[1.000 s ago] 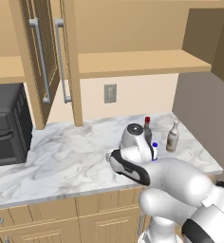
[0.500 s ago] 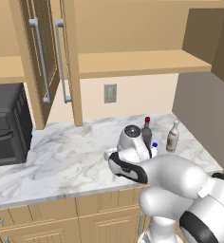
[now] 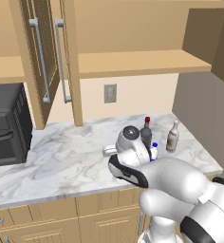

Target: Sort all alcoholic drinks to one cabinet, and non-alcoholic drinks to the other.

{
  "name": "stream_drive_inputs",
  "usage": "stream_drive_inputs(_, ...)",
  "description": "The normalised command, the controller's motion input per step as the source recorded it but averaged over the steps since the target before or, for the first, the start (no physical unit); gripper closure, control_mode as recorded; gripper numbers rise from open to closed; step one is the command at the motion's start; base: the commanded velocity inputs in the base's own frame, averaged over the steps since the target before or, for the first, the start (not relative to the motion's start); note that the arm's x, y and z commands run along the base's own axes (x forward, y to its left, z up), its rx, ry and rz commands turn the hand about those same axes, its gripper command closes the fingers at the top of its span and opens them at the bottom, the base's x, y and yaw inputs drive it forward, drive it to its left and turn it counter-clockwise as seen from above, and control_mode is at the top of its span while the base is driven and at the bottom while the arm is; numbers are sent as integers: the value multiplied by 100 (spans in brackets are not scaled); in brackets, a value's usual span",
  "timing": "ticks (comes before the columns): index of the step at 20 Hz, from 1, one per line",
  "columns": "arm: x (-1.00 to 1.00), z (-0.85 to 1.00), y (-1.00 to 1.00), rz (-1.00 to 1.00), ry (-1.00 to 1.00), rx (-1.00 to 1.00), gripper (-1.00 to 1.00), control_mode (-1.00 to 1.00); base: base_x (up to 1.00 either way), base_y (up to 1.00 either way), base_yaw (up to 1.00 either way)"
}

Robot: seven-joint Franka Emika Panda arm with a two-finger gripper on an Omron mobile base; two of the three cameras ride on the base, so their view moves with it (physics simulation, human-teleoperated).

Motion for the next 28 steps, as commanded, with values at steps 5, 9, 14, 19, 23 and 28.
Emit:
stream_drive_inputs(5, -1, 22, -14, 0, -6, 4, 100, -100, 0, 0, 0)
stream_drive_inputs(9, -5, 40, -16, 0, 0, 14, 100, -100, 0, 0, 0)
stream_drive_inputs(14, -29, 95, -3, -4, 2, 15, 100, -100, 0, 0, 0)
stream_drive_inputs(19, -36, 100, 5, -13, 0, 0, 100, -100, 0, 0, 0)
stream_drive_inputs(23, -44, 100, 0, -17, 0, 0, 100, -100, 0, 0, 0)
stream_drive_inputs(28, -34, 100, 0, -10, 0, 0, 100, -100, 0, 0, 0)
